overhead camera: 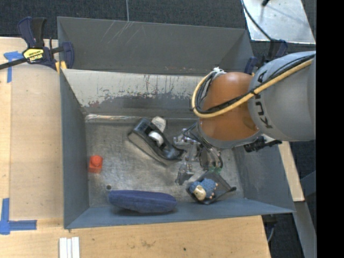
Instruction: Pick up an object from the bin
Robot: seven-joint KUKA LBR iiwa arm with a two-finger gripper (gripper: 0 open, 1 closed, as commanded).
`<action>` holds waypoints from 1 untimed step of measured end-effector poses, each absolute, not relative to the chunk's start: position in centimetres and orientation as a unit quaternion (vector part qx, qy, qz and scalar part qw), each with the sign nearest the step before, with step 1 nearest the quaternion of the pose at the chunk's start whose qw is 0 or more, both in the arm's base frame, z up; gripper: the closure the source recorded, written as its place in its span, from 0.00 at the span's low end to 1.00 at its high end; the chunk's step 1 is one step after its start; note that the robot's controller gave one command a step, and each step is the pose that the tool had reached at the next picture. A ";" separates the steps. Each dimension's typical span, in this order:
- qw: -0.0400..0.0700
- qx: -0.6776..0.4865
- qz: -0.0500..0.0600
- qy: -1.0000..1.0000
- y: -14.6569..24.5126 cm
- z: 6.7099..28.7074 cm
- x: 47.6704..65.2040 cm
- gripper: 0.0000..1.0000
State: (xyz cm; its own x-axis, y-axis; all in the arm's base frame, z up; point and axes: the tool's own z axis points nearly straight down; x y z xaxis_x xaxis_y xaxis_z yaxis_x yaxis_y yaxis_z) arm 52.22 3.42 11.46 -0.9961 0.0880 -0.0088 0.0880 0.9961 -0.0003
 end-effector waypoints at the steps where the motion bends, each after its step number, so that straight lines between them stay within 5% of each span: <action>1: 0.000 -0.007 -0.004 1.000 4.8 8.8 56.6 0.00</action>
Offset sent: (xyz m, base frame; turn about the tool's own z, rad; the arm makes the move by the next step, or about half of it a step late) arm 0.0420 0.0206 -0.0287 -0.1088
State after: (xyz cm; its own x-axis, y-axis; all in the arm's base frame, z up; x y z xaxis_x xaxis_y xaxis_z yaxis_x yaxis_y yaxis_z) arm 56.59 4.83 8.82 -0.9999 -0.0142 0.0008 -0.0142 0.9999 -0.0083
